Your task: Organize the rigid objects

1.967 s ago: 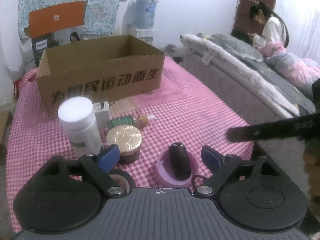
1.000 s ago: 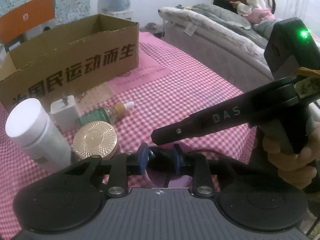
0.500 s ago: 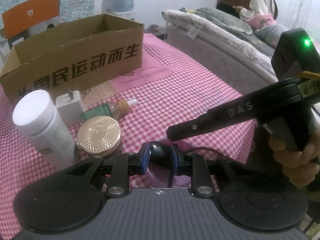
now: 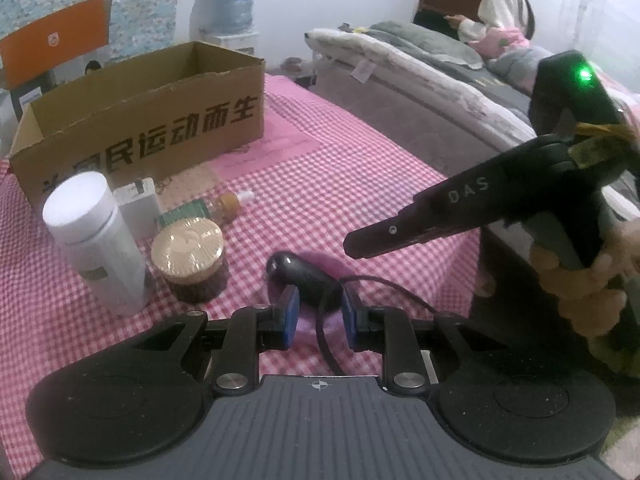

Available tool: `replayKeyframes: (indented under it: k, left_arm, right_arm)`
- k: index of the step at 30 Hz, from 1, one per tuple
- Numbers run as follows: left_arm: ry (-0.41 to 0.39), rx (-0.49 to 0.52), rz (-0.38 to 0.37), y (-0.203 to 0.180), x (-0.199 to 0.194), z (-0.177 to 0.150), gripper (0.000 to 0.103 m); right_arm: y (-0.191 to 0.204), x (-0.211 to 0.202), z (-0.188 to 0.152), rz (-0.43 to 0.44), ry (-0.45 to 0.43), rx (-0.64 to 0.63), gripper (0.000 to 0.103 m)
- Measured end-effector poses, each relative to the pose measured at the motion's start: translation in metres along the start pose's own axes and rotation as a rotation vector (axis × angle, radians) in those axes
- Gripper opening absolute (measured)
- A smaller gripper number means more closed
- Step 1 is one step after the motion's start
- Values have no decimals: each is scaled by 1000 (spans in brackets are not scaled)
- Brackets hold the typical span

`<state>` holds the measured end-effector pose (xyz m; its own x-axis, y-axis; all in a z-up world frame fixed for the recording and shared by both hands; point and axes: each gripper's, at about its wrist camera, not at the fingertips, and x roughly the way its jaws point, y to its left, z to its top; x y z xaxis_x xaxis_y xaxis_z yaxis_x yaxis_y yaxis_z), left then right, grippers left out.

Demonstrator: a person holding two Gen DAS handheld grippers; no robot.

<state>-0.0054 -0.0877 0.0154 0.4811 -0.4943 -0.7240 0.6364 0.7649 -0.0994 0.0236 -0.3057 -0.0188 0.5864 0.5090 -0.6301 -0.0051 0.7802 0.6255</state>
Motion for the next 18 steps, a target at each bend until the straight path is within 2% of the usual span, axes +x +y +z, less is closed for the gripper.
replayKeyframes:
  k: [9,18]
  left_arm:
    - [54,12,-40,-15,-5,-18,23]
    - [110,50,-81,-27,-8,-32,23]
  right_arm:
    - [-10,0,-19,-79,54,-12,14]
    - [-8,0,-43,-126,177,-45,14]
